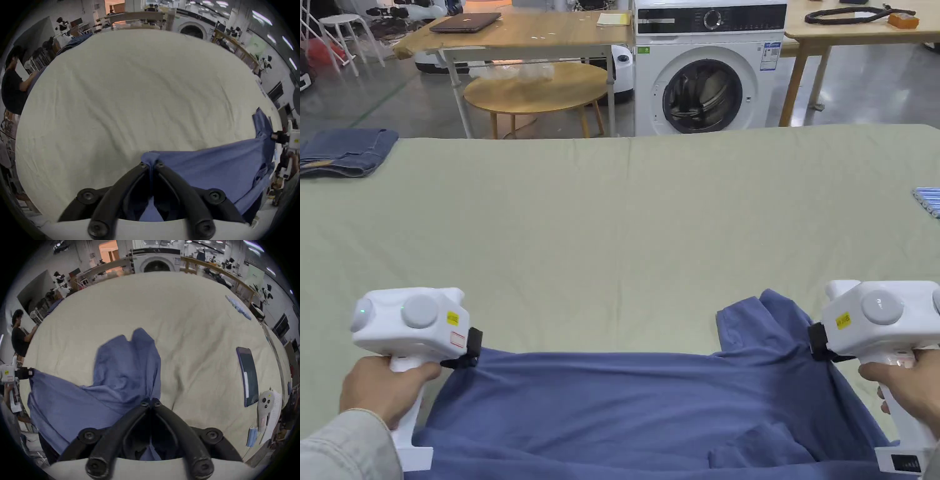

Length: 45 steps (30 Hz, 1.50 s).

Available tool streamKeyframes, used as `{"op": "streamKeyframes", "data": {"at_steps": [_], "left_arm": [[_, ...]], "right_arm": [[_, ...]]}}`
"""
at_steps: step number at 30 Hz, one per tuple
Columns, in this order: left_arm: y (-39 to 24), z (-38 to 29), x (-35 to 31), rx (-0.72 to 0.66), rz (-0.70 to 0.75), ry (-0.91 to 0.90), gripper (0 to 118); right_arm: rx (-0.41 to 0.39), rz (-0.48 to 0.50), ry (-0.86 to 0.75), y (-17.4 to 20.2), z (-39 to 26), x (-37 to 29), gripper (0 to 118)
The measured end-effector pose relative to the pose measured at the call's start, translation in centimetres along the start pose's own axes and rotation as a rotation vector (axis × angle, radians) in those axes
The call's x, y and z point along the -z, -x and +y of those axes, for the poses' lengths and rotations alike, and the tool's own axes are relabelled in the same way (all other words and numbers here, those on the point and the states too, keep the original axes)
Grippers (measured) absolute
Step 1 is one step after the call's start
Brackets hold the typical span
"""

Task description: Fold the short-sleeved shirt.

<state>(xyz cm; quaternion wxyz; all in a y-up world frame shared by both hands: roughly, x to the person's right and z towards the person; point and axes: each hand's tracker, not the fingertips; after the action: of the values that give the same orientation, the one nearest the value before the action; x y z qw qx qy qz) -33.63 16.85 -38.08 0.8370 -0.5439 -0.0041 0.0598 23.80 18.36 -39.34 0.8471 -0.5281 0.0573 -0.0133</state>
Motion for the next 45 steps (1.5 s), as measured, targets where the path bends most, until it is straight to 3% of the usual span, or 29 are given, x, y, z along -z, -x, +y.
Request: {"op": "streamKeyframes", "data": {"at_steps": [6,14,22,28,29,30,31,32,33,34,35,39,40,41,42,43,45], "left_arm": [[2.6,-2.7,-5.9,-0.034,-0.093,-0.069,0],[5.3,-12.7,-12.5,-0.080,-0.200,-0.104,0],[4.8,-21.7,-9.0,-0.059,-0.201,0.003,0],[6.6,-22.2,-6.1,-0.096,-0.208,0.000,0],[6.8,-22.0,-6.0,-0.109,-0.216,0.000,0],[6.0,-21.8,-7.2,-0.117,-0.223,0.008,0],[5.9,-21.7,-7.6,-0.114,-0.225,0.016,7],[5.7,-21.7,-8.4,-0.106,-0.232,0.006,31],[5.5,-21.4,-9.4,-0.093,-0.229,-0.031,62],[6.2,-21.1,-9.4,-0.078,-0.192,-0.058,93],[6.2,-20.6,-10.6,-0.062,-0.156,-0.093,106],[6.4,-17.3,-14.5,-0.084,-0.237,-0.206,105],[6.5,-16.7,-14.9,-0.115,-0.282,-0.210,94],[6.8,-16.3,-15.1,-0.148,-0.326,-0.216,39],[6.0,-16.2,-15.6,-0.211,-0.383,-0.214,0],[6.0,-15.9,-15.1,-0.255,-0.417,-0.185,0],[6.0,-15.7,-13.7,-0.287,-0.365,-0.184,0]], "right_arm": [[-0.044,0.091,-0.098,-1.0,-2.1,-5.9,0],[-0.054,0.191,-0.132,-4.0,-11.6,-12.9,0],[-0.019,0.160,0.037,-5.4,-21.0,-8.6,0],[-0.004,0.141,0.056,-5.8,-22.4,-6.4,0],[-0.005,0.138,0.053,-6.4,-22.5,-5.8,3],[-0.010,0.131,0.061,-6.4,-22.3,-5.7,16],[-0.015,0.099,0.088,-6.3,-22.0,-5.9,35],[-0.025,0.078,0.081,-6.1,-21.7,-6.7,66],[-0.030,0.048,0.054,-5.4,-21.2,-7.8,86],[-0.047,0.021,0.003,-5.1,-20.6,-9.1,94],[-0.030,0.025,-0.051,-5.0,-19.8,-10.7,94],[0.157,0.197,-0.169,-4.9,-16.4,-13.7,92],[0.183,0.251,-0.161,-4.6,-15.7,-13.6,74],[0.183,0.303,-0.132,-4.4,-15.0,-13.6,0],[0.180,0.306,-0.114,-4.0,-14.6,-13.3,0],[0.169,0.266,-0.124,-3.1,-14.3,-12.7,0],[0.061,0.168,-0.097,-1.4,-14.5,-12.0,0]]}}
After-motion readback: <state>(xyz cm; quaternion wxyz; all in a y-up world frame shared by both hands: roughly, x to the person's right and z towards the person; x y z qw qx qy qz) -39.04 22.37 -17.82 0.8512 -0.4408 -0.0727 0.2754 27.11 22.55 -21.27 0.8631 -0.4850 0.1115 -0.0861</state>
